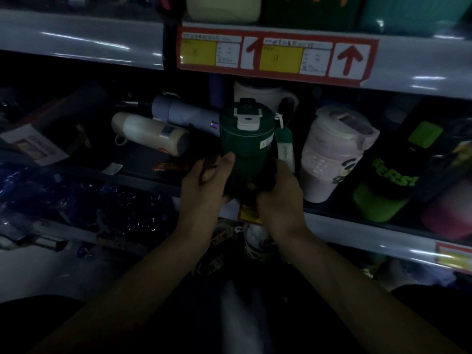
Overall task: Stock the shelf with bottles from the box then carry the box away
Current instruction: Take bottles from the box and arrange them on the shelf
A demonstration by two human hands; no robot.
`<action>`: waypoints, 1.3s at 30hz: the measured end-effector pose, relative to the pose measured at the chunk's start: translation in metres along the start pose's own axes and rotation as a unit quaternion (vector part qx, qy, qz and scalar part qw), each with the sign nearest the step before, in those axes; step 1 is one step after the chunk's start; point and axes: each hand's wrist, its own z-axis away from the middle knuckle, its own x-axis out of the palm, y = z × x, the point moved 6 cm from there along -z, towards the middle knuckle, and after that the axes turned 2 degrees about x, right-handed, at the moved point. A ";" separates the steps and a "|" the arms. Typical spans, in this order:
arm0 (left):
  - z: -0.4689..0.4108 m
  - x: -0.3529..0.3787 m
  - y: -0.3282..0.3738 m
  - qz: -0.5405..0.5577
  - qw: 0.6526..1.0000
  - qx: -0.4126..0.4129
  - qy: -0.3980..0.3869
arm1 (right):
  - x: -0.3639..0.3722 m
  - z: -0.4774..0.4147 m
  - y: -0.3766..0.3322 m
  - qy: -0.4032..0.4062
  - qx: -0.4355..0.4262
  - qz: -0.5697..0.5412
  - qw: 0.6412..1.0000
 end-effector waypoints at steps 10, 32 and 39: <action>-0.011 0.004 -0.002 -0.043 0.999 0.010 -0.019 | 0.004 -0.008 -0.001 0.049 0.006 -0.016 0.999; -0.016 0.013 -0.005 0.013 1.000 0.005 0.009 | 0.008 -0.016 -0.002 0.038 0.023 -0.031 0.999; -0.002 0.004 0.004 -0.025 1.000 0.013 0.006 | 0.003 0.004 -0.007 -0.011 0.024 0.031 0.999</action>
